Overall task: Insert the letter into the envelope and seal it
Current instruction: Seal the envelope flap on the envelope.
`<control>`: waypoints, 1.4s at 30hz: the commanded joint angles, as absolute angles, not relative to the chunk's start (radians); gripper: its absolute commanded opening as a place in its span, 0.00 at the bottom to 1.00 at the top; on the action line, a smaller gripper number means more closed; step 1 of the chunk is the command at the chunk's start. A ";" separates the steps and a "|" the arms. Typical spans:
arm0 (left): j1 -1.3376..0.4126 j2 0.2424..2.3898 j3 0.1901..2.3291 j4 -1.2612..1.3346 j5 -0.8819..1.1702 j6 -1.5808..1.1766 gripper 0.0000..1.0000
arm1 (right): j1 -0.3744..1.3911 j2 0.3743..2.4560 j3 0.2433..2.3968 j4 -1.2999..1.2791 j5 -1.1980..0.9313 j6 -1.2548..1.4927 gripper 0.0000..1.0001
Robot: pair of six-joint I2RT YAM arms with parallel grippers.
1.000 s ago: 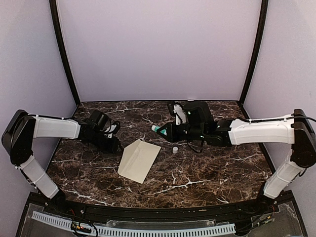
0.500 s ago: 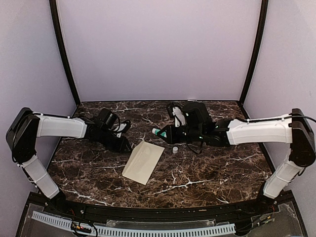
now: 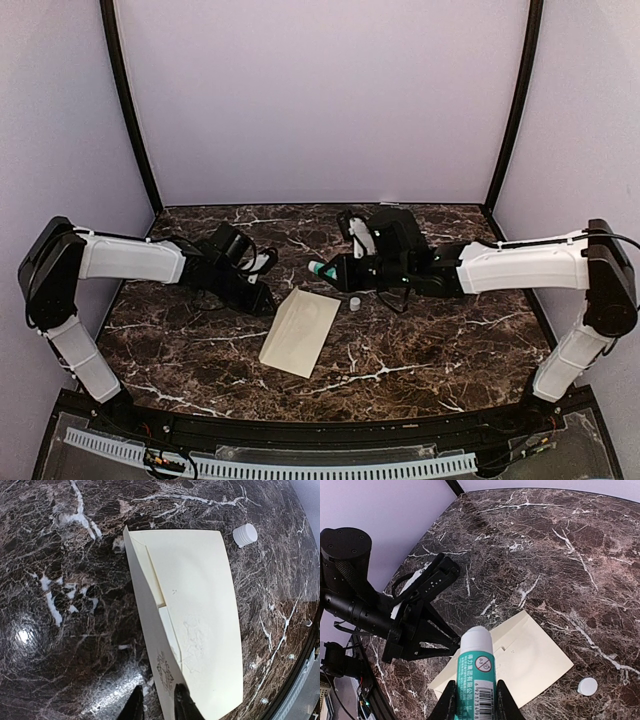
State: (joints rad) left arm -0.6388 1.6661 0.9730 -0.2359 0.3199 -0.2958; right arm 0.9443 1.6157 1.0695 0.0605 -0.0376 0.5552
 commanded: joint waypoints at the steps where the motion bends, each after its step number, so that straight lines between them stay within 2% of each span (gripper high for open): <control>1: -0.655 1.676 1.004 -0.224 0.309 -0.314 0.21 | 0.940 1.632 1.056 0.113 -0.009 0.580 0.15; 10: -0.676 1.685 1.004 -0.205 0.327 -0.337 0.20 | 0.939 1.605 0.842 0.362 -0.056 0.700 0.15; 19: -0.684 1.694 1.009 -0.202 0.322 -0.337 0.20 | 0.940 1.673 0.764 0.535 -0.103 0.777 0.15; 42: -0.722 1.716 1.029 -0.184 0.354 -0.348 0.20 | 0.940 1.798 0.708 0.660 -0.082 0.845 0.15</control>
State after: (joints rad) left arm -0.7086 1.7058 0.9962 -0.1951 0.3367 -0.3450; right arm 0.9443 1.7714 0.7120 0.6022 -0.0818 0.8249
